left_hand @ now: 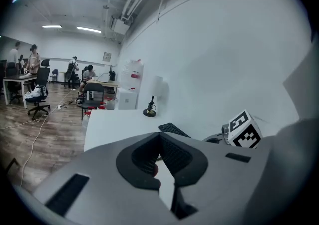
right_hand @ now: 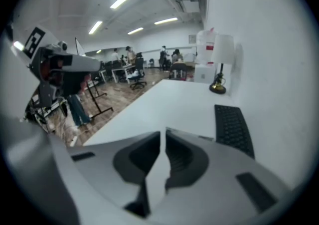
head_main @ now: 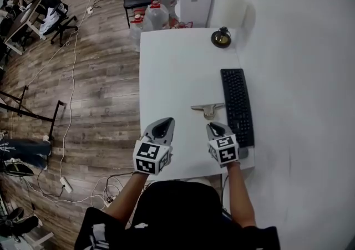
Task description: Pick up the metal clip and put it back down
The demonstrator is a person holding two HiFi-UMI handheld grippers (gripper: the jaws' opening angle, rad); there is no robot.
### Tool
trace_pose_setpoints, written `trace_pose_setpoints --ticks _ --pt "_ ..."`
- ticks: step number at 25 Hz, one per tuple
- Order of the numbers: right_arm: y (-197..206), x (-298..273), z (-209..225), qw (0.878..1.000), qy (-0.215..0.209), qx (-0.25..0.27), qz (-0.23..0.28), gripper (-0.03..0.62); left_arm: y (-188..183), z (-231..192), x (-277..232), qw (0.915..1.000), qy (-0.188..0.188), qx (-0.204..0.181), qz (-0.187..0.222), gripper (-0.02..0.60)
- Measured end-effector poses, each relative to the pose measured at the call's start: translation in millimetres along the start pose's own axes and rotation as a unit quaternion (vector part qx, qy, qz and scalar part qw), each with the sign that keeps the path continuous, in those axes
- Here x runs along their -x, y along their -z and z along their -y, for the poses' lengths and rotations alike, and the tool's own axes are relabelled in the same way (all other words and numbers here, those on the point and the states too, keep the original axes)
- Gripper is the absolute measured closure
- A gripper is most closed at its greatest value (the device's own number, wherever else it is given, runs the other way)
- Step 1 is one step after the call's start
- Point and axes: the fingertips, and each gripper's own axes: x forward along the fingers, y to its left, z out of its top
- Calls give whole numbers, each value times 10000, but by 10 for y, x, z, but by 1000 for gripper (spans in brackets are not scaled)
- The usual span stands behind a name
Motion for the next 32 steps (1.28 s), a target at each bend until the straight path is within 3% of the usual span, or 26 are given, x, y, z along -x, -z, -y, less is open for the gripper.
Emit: trace_pose_setpoints --ticks 5,7,15,19,32 --pt "206 -313 222 9990 52 -251 -360 539 129 -19 -161 9997 -84 38 -207 560" --pt "281 -472 324 9978 11 -417 -525 462 192 -40 -268 9995 -126 47 -292 560" --pt "382 -862 606 9936 363 -719 -794 335 353 -104 -396 9982 -226 104 -549 560" --pt "340 -1035 734 9919 590 -854 -730 316 415 -158 -436 9973 -299 132 -656 560" --pt "588 -1492 752 9843 718 -1248 -1019 298 501 -277 -528 9957 -507 221 -738 560"
